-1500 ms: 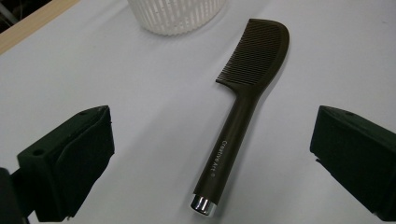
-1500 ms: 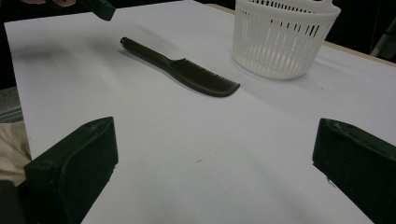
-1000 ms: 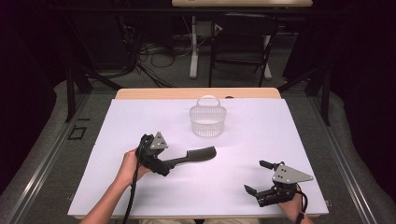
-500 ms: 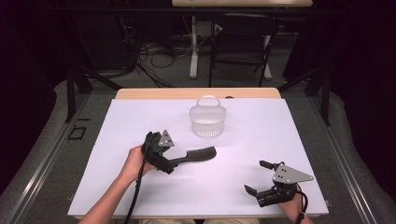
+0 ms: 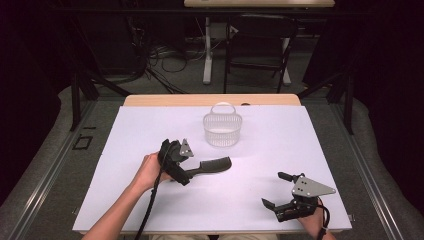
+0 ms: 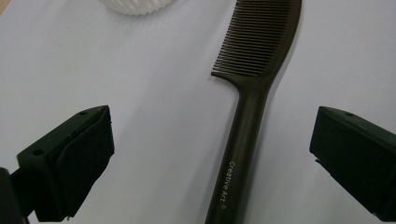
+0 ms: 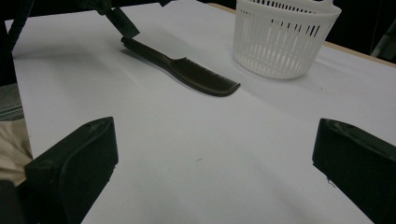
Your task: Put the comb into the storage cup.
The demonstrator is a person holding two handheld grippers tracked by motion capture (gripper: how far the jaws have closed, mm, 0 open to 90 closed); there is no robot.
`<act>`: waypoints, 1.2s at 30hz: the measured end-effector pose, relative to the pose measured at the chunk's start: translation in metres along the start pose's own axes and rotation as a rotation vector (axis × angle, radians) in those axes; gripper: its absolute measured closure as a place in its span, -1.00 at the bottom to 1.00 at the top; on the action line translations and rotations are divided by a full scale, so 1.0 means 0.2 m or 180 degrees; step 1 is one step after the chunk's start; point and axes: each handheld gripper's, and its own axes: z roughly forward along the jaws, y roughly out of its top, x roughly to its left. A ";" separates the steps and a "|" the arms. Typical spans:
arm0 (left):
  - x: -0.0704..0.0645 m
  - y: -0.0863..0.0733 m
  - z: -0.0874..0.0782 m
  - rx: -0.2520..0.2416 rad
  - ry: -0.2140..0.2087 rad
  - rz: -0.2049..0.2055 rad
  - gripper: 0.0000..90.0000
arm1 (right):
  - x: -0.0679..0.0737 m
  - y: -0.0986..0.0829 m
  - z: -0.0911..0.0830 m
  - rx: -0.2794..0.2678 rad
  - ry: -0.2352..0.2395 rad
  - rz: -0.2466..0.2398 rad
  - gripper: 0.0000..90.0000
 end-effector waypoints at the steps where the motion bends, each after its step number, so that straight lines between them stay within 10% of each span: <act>1: 0.00 0.00 0.00 0.0006 0.0000 0.0009 -0.99 | 0.00 0.00 0.00 0.0004 0.0000 -0.0001 -1.00; 13: -0.01 0.04 0.05 0.0201 -0.0037 0.0164 -0.95 | 0.00 0.00 0.00 0.0007 0.0002 0.0004 -1.00; 36: -0.02 0.10 0.14 0.0605 -0.0309 0.0432 -0.04 | 0.00 0.00 0.00 0.0022 0.0023 0.0006 -1.00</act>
